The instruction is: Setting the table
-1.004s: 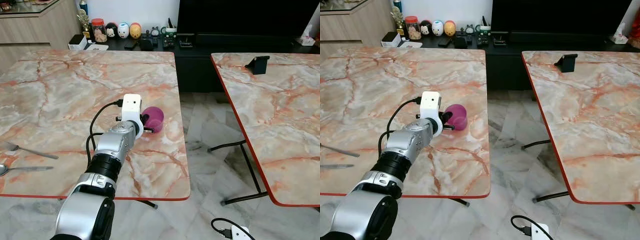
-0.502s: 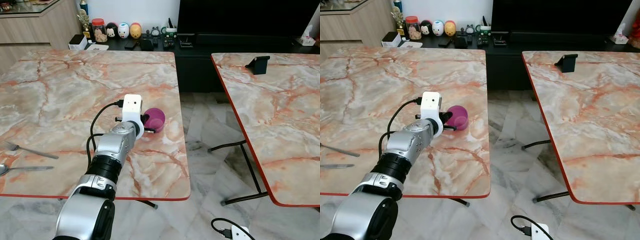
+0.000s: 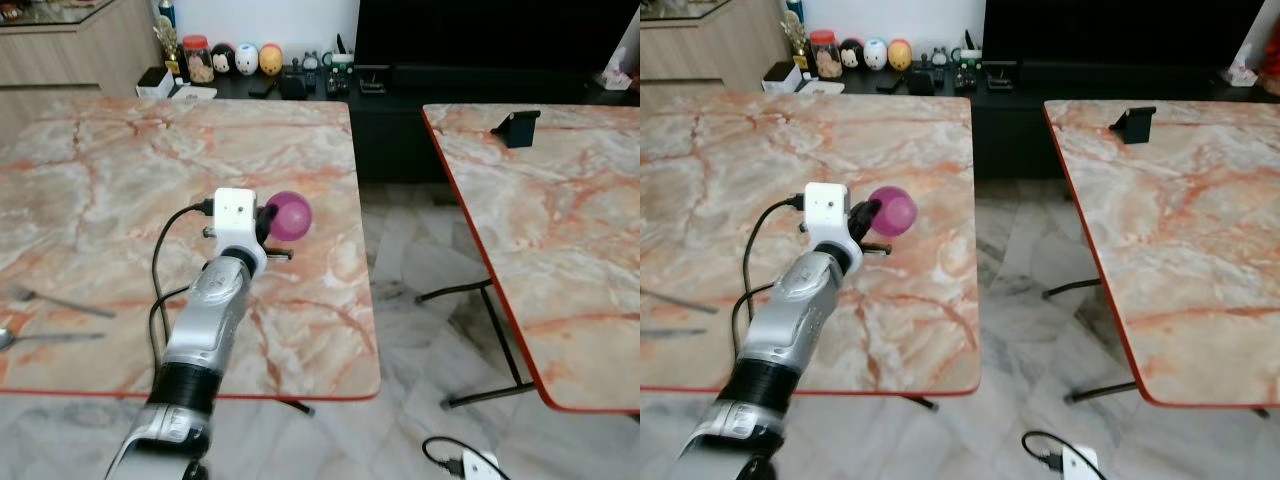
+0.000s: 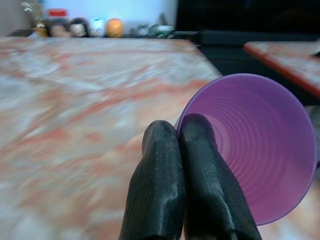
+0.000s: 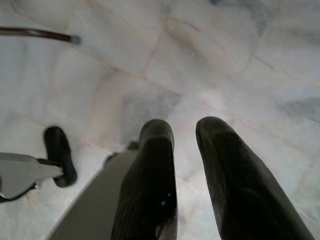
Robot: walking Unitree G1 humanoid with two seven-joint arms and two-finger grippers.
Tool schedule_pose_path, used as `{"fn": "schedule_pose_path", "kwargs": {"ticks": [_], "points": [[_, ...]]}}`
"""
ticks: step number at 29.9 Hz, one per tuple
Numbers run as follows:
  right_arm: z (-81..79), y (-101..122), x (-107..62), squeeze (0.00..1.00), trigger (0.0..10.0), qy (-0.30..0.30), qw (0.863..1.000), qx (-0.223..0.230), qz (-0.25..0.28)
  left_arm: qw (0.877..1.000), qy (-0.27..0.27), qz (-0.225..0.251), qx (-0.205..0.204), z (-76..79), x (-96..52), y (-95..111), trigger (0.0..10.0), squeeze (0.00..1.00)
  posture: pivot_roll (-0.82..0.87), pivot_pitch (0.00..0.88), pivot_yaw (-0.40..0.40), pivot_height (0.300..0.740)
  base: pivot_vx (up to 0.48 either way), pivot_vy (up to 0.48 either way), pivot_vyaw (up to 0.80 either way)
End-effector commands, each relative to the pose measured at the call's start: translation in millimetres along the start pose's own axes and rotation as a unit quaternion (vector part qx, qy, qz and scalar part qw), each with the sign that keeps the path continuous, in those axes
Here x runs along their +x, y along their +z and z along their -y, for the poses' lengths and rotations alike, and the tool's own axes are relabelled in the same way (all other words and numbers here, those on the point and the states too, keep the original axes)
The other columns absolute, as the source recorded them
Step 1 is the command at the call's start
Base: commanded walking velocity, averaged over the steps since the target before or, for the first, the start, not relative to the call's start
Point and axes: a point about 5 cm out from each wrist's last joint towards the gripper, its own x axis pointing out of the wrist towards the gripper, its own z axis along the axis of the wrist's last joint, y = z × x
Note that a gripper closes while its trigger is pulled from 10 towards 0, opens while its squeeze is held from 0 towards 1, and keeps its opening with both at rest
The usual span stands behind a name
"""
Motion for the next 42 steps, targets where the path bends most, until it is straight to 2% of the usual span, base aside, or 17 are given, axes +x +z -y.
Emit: {"fn": "schedule_pose_path", "kwargs": {"ticks": [1, 2, 3, 6, 7, 11, 19, 26, 42], "points": [[2.0, -1.4, -0.4, 0.0, 10.0, -0.004, 1.0, 0.006, -0.002, 0.999, 0.0, 0.026, 0.018, 0.3, 0.1, 11.0, 10.0, 0.0, 0.12, 0.0, -0.036, 0.727, 0.0, 0.0, 0.0], [2.6, -1.4, -0.4, 0.0, 10.0, -0.005, 1.0, 0.006, -0.002, 0.999, 0.005, 0.036, 0.019, -3.1, -5.8, 10.8, 10.0, 0.0, 0.12, 0.0, -0.042, 0.727, 0.0, 0.0, 0.0], [2.6, -1.4, -0.4, 0.0, 10.0, -0.005, 1.0, 0.006, -0.002, 0.999, 0.005, 0.036, 0.019, -3.1, -5.8, 10.8, 10.0, 0.0, 0.12, 0.0, -0.042, 0.727, 0.0, 0.0, 0.0], [5.2, -0.8, -0.6, 0.0, 10.0, -0.009, 1.0, 0.005, -0.002, 0.996, 0.048, 0.07, 0.041, -24.0, -34.3, 7.9, 10.0, 0.0, 0.14, 0.0, -0.062, 0.727, 0.0, 0.0, 0.0], [5.7, -0.6, -0.7, 0.0, 10.0, -0.009, 1.0, 0.004, -0.002, 0.994, 0.06, 0.074, 0.044, -28.3, -39.4, 7.0, 10.0, 0.0, 0.14, 0.0, -0.062, 0.727, 0.0, 0.0, 0.0], [6.5, -0.2, -0.7, 0.0, 10.0, -0.01, 1.0, 0.004, -0.002, 0.993, 0.076, 0.078, 0.046, -33.2, -43.0, 6.9, 10.0, 0.0, 0.15, 0.0, -0.07, 0.727, 0.0, 0.0, 0.0], [6.9, -0.3, -0.7, 0.0, 10.0, -0.012, 1.0, 0.004, -0.001, 0.99, 0.075, 0.102, 0.069, -29.3, -30.6, 18.2, 10.0, 0.0, 0.13, 0.0, -0.063, 0.727, 0.0, 0.0, 0.0], [6.5, -1.2, -0.8, 0.0, 10.0, -0.012, 1.0, 0.005, -0.002, 0.99, 0.063, 0.102, 0.067, -23.2, -27.4, 18.5, 10.0, 0.0, 0.13, 0.0, -0.056, 0.727, 0.0, -0.48, 0.0], [6.0, -2.2, -1.0, 0.0, 10.0, -0.01, 1.0, 0.004, -0.002, 0.99, 0.067, 0.106, 0.062, -21.9, -22.3, 20.2, 10.0, 0.0, 0.13, 0.0, -0.056, 0.727, 0.0, -0.371, 0.0]]}}
